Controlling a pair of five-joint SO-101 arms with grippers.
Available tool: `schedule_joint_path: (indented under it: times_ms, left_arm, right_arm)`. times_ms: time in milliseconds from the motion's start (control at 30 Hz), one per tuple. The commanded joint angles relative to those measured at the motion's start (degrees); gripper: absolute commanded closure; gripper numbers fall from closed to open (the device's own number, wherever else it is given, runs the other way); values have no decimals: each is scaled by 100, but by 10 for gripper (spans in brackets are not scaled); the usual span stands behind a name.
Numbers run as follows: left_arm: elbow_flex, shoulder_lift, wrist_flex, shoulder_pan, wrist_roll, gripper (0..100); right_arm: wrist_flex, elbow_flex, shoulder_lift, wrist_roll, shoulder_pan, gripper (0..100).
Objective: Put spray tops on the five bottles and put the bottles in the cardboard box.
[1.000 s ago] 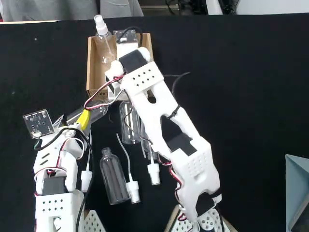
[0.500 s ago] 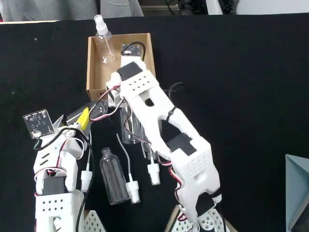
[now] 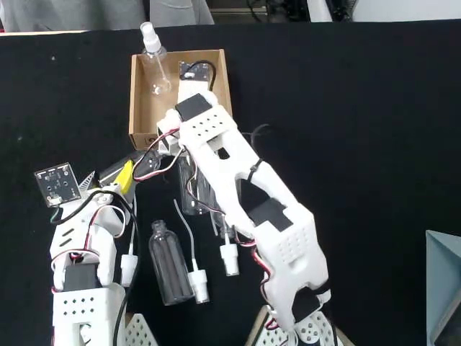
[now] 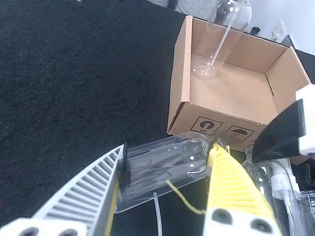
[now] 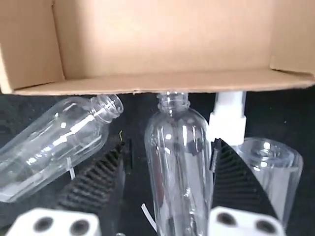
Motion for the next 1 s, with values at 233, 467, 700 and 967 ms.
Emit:
schedule_joint_path:
  times_ms: [233, 467, 700, 967]
  left_arm:
    - [145, -26, 18, -13, -44, 751]
    - [145, -26, 18, -13, -44, 751]
    - [145, -26, 18, -13, -44, 751]
    - [145, -26, 18, -22, -44, 751]
  right_arm:
    - [167, -857, 699, -26, -123, 783]
    - [176, -989, 919, -26, -123, 786]
    - [413, -1015, 884, -26, -123, 786]
    - [404, -1015, 884, -18, -114, 897]
